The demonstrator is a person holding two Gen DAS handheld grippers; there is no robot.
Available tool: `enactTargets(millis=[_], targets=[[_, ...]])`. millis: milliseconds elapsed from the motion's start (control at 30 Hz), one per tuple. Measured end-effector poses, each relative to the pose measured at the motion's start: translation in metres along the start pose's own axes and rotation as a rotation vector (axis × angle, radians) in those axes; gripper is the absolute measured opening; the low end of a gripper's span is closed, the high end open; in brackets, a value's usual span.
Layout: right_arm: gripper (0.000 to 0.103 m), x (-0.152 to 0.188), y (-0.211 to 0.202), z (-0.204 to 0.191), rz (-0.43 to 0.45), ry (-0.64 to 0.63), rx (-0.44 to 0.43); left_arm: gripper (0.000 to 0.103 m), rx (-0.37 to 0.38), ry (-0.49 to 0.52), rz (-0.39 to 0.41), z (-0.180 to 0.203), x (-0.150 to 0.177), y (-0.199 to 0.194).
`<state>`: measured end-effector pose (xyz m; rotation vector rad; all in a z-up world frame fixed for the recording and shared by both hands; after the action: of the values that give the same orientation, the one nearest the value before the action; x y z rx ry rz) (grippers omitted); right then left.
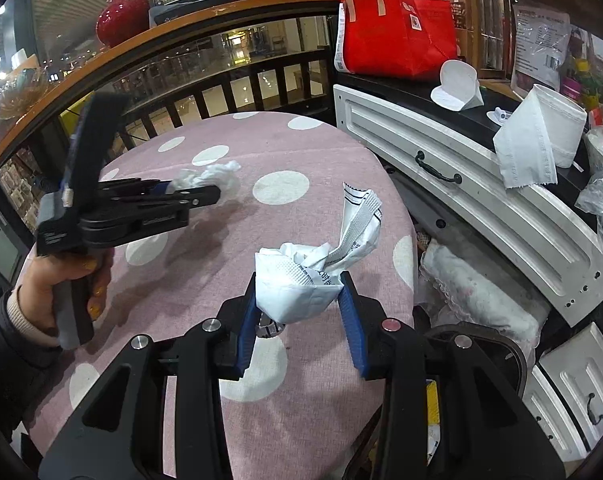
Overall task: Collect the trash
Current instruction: 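Grasp a white tissue with the right tool while the left tool grasps another tissue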
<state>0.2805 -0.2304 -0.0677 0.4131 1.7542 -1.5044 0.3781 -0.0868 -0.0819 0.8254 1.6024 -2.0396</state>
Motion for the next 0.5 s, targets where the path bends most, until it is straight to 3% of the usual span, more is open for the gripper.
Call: enactTargets(millis=[500], targets=[[0.038,0.035,-0.048,-0.007,0.044,0.007,0.010,0.037,0.092,-0.050,0.086,0.022,0.045,-0.095]])
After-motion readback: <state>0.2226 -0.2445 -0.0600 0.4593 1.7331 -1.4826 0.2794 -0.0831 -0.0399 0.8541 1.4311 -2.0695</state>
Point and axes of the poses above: each gripper's, at about its wrist camera, not at the fingertips, and y roughly the way its jaws point, z to its right, x to its underside, the point moved 5 cm from there along y, roughly the way its jaws point, and after that the axes turned 13 degrees about -y, right-handed, at the moved point
